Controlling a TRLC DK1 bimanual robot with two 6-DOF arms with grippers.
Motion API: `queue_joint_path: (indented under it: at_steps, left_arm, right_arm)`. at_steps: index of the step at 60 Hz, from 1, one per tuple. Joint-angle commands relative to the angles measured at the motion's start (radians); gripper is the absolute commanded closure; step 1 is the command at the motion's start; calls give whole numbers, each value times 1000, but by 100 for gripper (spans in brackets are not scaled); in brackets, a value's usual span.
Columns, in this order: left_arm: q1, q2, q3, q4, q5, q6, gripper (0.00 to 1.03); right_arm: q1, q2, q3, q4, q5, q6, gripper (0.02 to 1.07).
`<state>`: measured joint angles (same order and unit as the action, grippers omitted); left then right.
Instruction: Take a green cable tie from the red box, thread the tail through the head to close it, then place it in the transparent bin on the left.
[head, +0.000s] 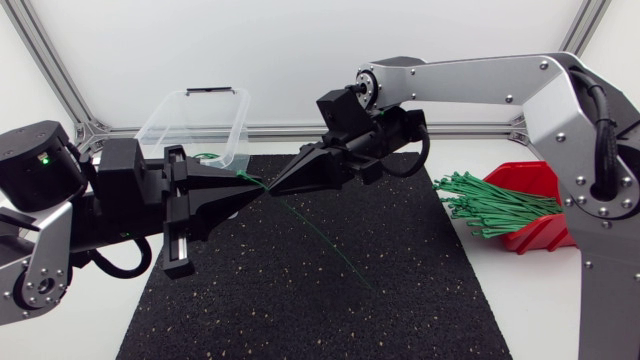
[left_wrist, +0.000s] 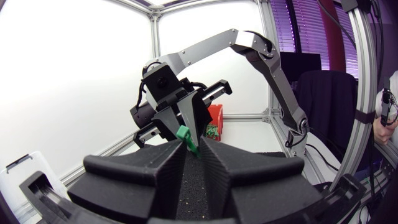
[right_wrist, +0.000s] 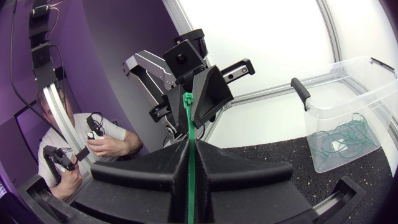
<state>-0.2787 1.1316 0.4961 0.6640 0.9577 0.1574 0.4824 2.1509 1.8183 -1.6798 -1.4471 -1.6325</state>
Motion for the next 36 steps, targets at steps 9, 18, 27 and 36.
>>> queue_joint_path:
  at_steps: [9,18,27,36]
  left_arm:
    - [9,17,18,14,15,-2,85]
    - [3,34,30,13,12,-1,93]
    - [-1,37,36,13,1,-1,98]
    - [-7,34,42,9,-14,-1,100]
  right_arm:
    - [-10,-5,-20,-270,-7,-41,101]
    - [-5,-6,-24,-270,-7,-44,101]
    - [-2,-8,-28,-270,-7,-49,101]
    - [12,0,-34,-270,-7,-52,101]
